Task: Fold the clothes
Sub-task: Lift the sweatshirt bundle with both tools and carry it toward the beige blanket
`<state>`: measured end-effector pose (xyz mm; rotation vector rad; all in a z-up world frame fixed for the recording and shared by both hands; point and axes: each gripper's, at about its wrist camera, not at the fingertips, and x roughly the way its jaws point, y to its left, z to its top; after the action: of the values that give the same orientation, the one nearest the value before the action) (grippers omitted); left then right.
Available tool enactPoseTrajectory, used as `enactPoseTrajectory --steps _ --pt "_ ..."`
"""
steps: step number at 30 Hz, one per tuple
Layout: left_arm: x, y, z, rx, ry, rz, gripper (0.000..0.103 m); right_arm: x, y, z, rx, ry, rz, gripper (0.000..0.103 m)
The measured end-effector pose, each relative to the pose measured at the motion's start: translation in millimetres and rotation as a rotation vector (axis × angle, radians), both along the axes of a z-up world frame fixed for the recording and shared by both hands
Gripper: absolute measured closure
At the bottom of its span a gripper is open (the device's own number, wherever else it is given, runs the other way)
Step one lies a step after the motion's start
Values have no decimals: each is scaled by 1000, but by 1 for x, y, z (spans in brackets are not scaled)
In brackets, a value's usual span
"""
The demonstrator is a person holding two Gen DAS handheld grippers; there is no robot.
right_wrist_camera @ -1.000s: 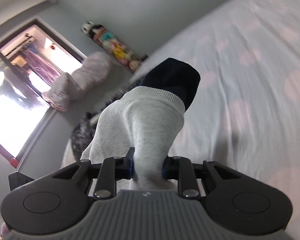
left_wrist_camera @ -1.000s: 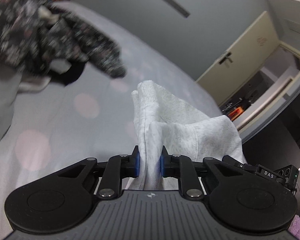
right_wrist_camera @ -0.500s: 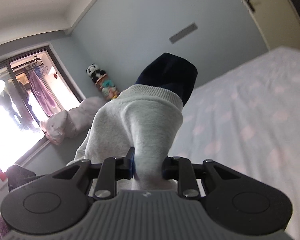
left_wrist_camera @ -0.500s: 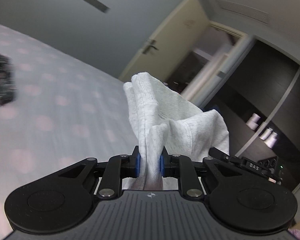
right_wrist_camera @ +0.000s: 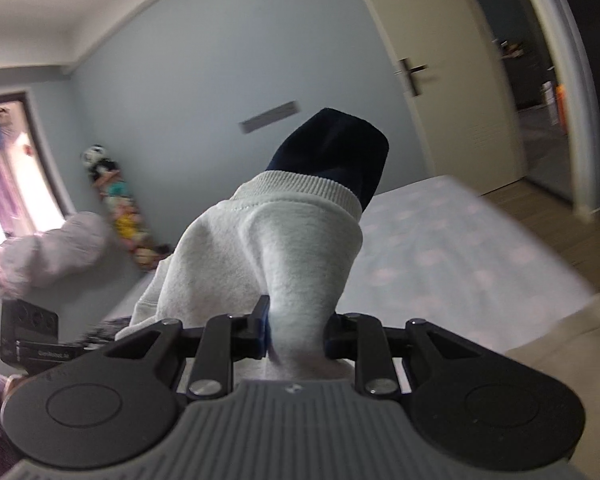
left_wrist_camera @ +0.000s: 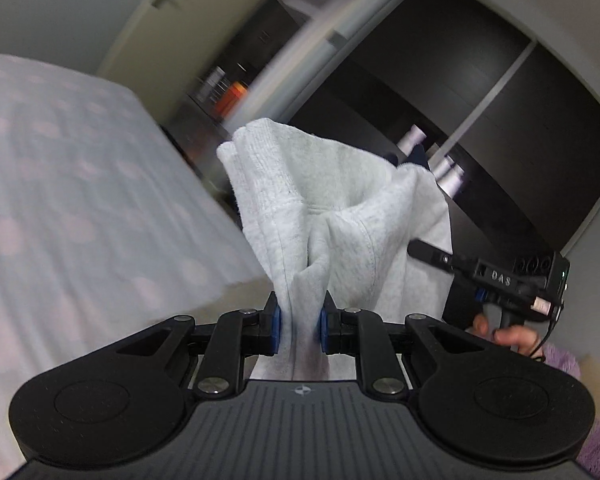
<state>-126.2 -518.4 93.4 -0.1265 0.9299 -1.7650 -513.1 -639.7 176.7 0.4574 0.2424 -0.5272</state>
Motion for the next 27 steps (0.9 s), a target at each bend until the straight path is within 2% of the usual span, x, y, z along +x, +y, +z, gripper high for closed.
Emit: enactPoseTrajectory --steps 7,13,19,24,27 --pt "-74 -105 -28 50 45 -202 88 -80 -57 11 -8 163 -151 77" --pt "-133 -176 -74 111 110 -318 88 -126 -120 4 21 375 -169 77" --pt "-168 -221 -128 168 132 -293 88 -147 -188 -31 40 541 -136 78" --pt "-171 -254 -155 211 65 -246 88 -137 -238 -70 63 582 -115 77" --pt "-173 -273 -169 238 68 -231 88 -122 -267 -88 62 622 -127 77"
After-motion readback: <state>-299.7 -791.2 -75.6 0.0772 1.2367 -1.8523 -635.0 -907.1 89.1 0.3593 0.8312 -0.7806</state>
